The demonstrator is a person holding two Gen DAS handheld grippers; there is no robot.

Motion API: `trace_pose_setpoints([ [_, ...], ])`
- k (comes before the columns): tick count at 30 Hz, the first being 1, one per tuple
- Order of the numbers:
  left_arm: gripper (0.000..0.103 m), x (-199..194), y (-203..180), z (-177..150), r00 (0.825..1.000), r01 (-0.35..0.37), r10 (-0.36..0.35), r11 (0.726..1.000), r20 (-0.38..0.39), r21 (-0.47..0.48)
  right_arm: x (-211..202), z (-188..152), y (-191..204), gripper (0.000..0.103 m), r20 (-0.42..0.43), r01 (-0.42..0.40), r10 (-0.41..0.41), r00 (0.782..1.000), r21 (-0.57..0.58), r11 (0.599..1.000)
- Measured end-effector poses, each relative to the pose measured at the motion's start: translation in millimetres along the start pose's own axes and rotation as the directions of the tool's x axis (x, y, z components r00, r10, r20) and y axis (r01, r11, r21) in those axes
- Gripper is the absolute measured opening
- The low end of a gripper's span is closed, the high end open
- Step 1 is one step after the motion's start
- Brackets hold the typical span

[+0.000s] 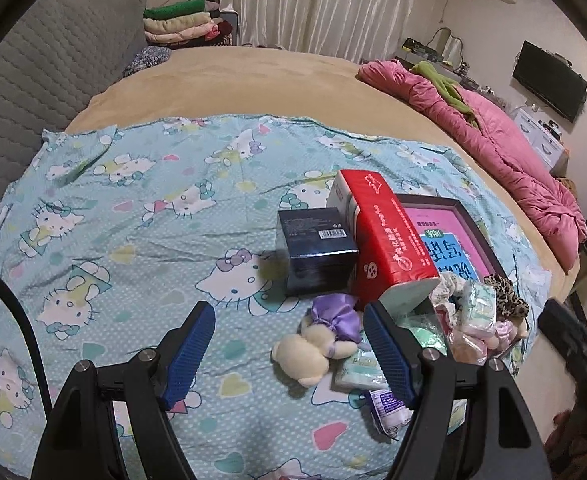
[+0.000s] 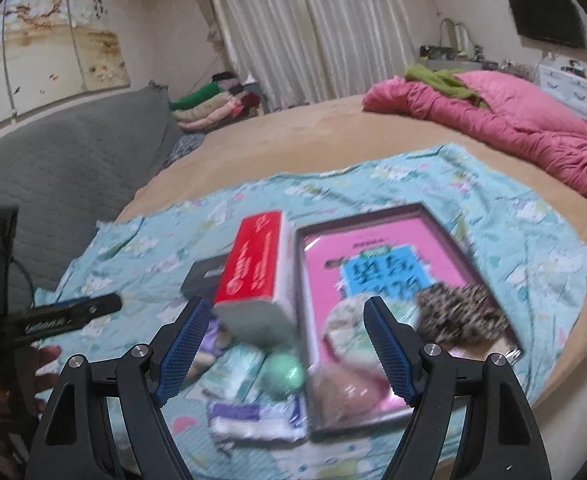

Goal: Organize soft objects
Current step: 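Move the left tool over the cream plush bear while the right tool approaches the wrapped packet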

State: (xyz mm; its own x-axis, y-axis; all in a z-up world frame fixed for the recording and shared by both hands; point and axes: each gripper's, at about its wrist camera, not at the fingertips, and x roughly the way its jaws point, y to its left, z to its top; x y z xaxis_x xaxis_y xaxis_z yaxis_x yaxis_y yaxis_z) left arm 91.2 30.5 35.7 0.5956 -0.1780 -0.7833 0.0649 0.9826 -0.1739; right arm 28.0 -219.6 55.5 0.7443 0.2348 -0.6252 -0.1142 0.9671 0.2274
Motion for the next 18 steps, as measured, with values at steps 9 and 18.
trace_pose_setpoints([
  [9,0.076,15.9,0.7,-9.4,0.999,0.037,-0.036,0.999,-0.033,0.026,21.2,-39.0,35.6,0.081,-0.174,-0.04,0.04,0.984,0.002,0.999],
  [18,0.076,40.4,5.0,-21.5,0.995,0.05,-0.045,0.997,-0.089,0.056,46.1,-69.4,22.6,0.081,-0.319,0.002,0.065,0.946,0.207,0.978],
])
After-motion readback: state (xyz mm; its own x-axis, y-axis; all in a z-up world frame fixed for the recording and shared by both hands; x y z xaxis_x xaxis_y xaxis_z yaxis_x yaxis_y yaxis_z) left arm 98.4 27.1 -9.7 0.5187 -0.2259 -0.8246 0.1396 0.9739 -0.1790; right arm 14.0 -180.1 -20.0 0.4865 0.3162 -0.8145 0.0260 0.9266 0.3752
